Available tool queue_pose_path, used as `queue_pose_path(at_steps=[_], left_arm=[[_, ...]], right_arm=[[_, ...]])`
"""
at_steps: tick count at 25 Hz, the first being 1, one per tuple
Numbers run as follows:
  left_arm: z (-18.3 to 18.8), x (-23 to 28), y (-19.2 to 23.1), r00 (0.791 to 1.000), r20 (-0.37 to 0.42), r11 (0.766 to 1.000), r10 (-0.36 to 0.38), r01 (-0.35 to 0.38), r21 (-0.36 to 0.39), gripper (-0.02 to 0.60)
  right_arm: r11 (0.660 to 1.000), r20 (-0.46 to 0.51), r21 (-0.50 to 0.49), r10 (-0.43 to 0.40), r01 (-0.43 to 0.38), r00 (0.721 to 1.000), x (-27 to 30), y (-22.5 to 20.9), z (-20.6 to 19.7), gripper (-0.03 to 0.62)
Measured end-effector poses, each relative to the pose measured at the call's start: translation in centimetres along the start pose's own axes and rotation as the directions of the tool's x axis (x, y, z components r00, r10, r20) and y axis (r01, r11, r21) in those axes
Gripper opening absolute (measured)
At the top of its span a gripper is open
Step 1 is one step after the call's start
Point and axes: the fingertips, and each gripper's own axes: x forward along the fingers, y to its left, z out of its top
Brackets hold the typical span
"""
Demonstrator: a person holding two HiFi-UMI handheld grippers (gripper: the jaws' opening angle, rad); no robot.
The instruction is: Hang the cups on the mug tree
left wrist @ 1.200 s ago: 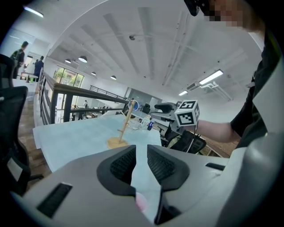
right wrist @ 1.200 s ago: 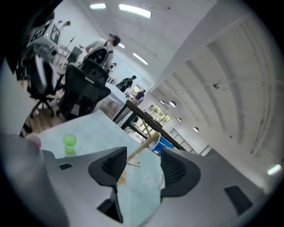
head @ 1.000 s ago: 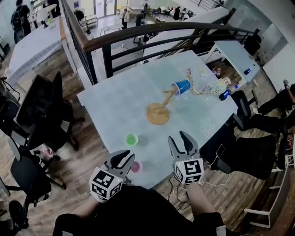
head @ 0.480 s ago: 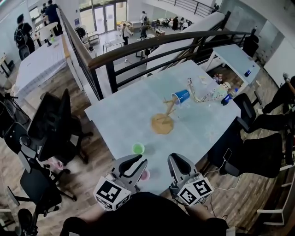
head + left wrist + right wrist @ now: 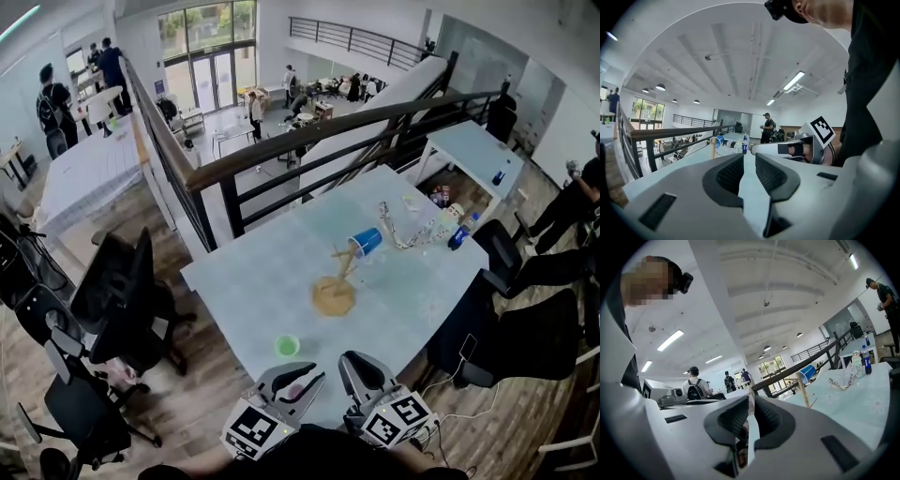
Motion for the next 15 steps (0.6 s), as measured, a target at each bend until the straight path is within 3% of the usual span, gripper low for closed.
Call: queue_pose_path(at_steps=[15], left_arm=[[-0.03,0.82,-0.08,1.0,-0.017,1.0,0.004,-0.004,-0.013,0.086]], right_arm=[[0.998,0.018,-0.04,0.041,-0.04,0.999,-0.3,0.57,-0.07,0.061]])
